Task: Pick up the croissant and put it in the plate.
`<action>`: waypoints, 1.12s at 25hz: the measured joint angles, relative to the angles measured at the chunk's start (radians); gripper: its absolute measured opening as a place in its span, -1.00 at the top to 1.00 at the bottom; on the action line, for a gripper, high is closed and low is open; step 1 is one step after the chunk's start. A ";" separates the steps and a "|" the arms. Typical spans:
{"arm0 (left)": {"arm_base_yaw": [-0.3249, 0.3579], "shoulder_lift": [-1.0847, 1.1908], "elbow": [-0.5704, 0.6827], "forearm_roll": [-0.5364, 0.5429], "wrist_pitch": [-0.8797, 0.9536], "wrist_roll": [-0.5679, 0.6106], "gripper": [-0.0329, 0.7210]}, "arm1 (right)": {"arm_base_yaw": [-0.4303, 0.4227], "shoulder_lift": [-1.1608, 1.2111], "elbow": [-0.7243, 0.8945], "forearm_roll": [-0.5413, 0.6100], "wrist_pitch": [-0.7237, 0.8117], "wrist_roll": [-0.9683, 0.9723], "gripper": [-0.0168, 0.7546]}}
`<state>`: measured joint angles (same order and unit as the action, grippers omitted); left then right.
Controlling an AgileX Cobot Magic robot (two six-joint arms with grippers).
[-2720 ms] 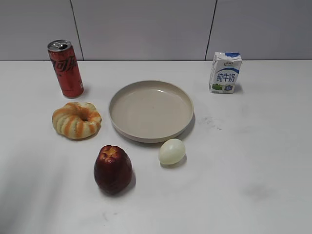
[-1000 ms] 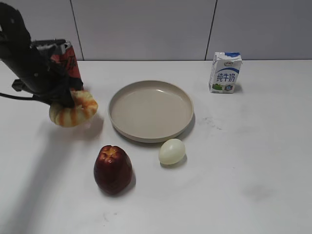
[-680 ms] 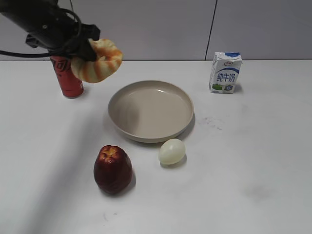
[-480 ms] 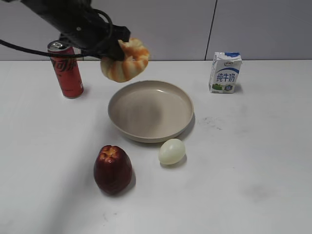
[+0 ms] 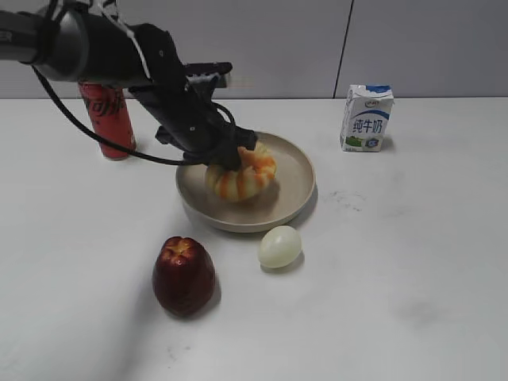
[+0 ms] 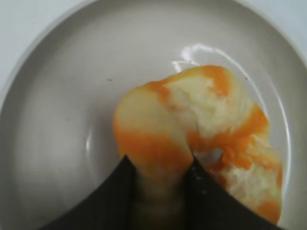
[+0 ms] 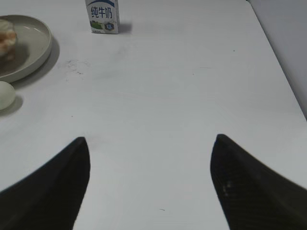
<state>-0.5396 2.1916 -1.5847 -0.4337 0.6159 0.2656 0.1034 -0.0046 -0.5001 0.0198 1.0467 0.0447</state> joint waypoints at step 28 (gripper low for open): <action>0.108 -0.626 0.001 0.473 0.544 -0.167 -0.89 | 0.000 0.000 0.000 0.000 0.000 0.000 -0.58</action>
<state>-0.4319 1.5657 -1.5840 0.0396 1.1597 0.0985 0.1034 -0.0046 -0.5001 0.0198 1.0467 0.0447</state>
